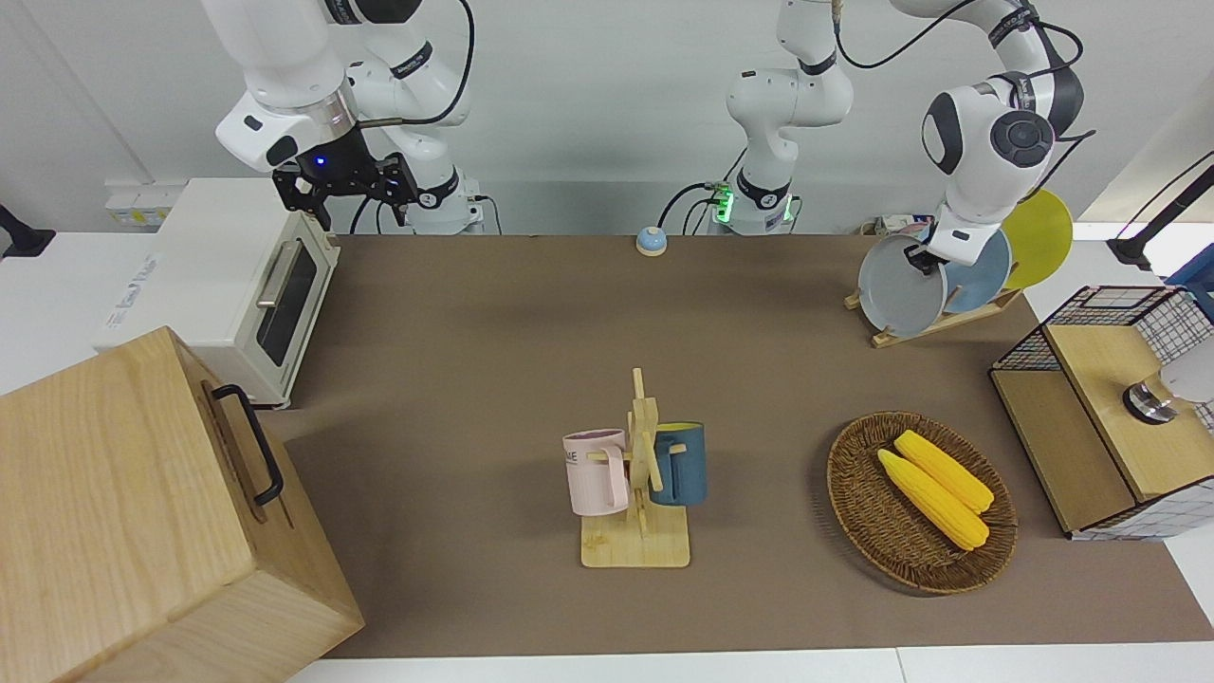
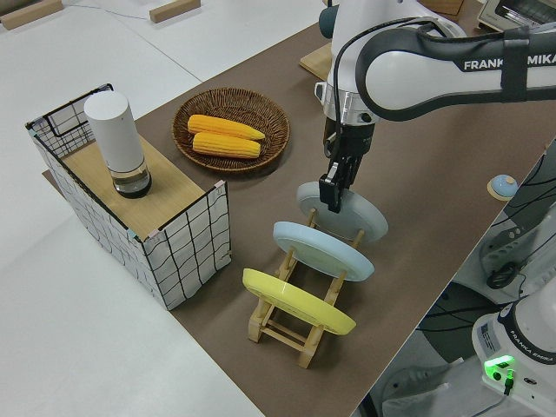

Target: Pick gray plate from low plate rack and place it on table with left arm

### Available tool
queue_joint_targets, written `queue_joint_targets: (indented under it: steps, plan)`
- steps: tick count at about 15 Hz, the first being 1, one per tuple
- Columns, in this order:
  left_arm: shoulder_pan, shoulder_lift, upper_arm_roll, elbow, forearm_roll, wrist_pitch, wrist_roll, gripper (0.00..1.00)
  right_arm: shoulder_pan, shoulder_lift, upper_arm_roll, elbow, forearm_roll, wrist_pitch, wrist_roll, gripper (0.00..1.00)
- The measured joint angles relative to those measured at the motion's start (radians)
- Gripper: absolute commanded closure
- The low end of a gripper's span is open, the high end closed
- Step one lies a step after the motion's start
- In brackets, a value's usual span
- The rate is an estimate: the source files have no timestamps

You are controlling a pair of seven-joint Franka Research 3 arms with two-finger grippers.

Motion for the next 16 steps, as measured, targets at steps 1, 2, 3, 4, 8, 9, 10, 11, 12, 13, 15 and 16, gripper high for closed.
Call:
queue_joint_targets:
  steps: [1,2,3,4,8,9,10,11,12,13,15,16]
  plan:
    - [0.0,-0.004,0.0,0.001,-0.005,-0.001,0.01,1.0,0.0,0.0,0.0,0.0,0.0,0.0,0.0,0.017]
    - [0.0,-0.006,0.001,0.004,-0.015,-0.004,0.021,1.0,0.0,0.0,0.0,0.0,0.0,0.0,0.0,0.017]
    - [0.0,-0.007,0.003,0.008,-0.023,-0.008,0.029,1.0,0.0,0.0,0.0,0.0,0.0,0.0,0.0,0.017]
    - [0.0,-0.006,0.006,0.015,-0.028,-0.02,0.039,1.0,0.0,0.0,0.0,0.0,0.0,0.0,0.0,0.017]
    - [0.0,-0.007,0.01,0.056,-0.036,-0.075,0.068,1.0,0.0,0.0,0.0,0.0,0.0,0.0,0.0,0.017]
    - [0.0,-0.007,0.01,0.063,-0.036,-0.081,0.073,1.0,0.0,0.0,0.0,0.0,0.0,0.0,0.0,0.017]
    - [0.0,-0.007,0.01,0.072,-0.036,-0.088,0.079,1.0,0.0,0.0,0.0,0.0,0.0,0.0,0.0,0.017]
    - [0.0,-0.007,0.01,0.084,-0.036,-0.104,0.084,1.0,0.0,0.0,0.0,0.0,0.0,0.0,0.0,0.017]
    - [0.0,-0.007,0.011,0.098,-0.036,-0.12,0.087,1.0,0.0,0.0,0.0,0.0,0.0,0.0,0.0,0.017]
    - [0.0,-0.008,0.011,0.118,-0.036,-0.144,0.09,1.0,0.0,0.0,0.0,0.0,0.0,0.0,0.0,0.017]
    - [0.0,-0.009,0.011,0.165,-0.036,-0.19,0.096,1.0,0.0,0.0,0.0,0.0,0.0,0.0,0.0,0.017]
    - [0.0,-0.011,0.011,0.192,-0.036,-0.212,0.097,1.0,0.0,0.0,0.0,0.0,0.0,0.0,0.0,0.017]
